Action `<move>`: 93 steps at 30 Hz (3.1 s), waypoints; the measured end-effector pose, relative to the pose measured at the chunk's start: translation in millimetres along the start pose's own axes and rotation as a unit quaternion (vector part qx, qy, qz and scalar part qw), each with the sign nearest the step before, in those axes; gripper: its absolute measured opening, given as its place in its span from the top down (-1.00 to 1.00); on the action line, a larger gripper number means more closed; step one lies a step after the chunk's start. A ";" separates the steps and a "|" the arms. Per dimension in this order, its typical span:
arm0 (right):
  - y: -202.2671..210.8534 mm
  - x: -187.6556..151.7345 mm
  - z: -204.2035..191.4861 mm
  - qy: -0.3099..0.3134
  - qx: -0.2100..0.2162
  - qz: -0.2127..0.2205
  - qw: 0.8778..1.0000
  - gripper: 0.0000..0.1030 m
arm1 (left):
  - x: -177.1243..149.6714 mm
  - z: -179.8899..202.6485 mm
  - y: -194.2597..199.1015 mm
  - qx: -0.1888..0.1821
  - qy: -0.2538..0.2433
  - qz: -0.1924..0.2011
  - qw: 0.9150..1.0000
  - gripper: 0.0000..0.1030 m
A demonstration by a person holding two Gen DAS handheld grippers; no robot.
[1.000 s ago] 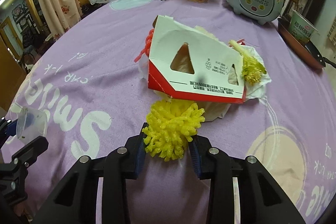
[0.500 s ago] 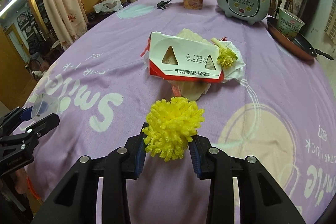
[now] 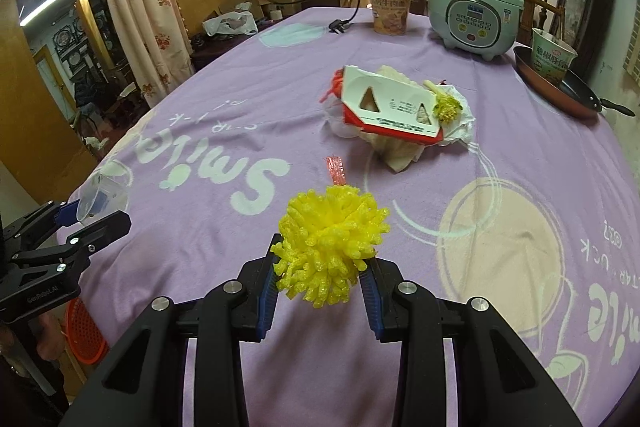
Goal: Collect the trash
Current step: 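Carry clear cup and yellow pom-pom to the red basket and release both, then move both tools back over the table toward the paper box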
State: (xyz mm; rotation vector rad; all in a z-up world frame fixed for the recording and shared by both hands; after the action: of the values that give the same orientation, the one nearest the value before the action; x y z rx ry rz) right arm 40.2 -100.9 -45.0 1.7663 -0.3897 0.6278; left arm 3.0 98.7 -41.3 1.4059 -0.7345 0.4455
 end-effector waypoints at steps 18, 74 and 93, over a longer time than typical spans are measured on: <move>32.6 -29.7 -67.7 0.050 0.039 0.018 0.998 0.30 | -41.0 -28.8 64.7 0.048 0.033 0.035 0.998 -0.22; -82.3 -265.9 -451.2 0.390 0.203 -0.235 0.867 0.29 | -376.4 -276.1 102.0 0.168 0.346 -0.142 0.912 -0.22; -112.7 -281.2 -459.4 0.394 0.223 -0.273 0.849 -0.05 | -380.8 -289.9 94.7 0.192 0.353 -0.178 0.898 -0.48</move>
State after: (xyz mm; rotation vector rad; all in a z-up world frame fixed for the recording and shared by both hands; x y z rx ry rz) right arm -219.7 354.7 -211.6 1.7437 0.8647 0.9957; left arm -273.8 449.3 -237.5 1.5524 0.2179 0.7790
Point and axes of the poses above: each gripper's, at about its wrist camera, not at the fingertips, and y roughly against the way its jaws point, z to its right, x to its top, the point moved 3 cm from there along -y, roughly the way its jaws point, and after that the axes turned 9 degrees about -y, right-handed, at the moved point
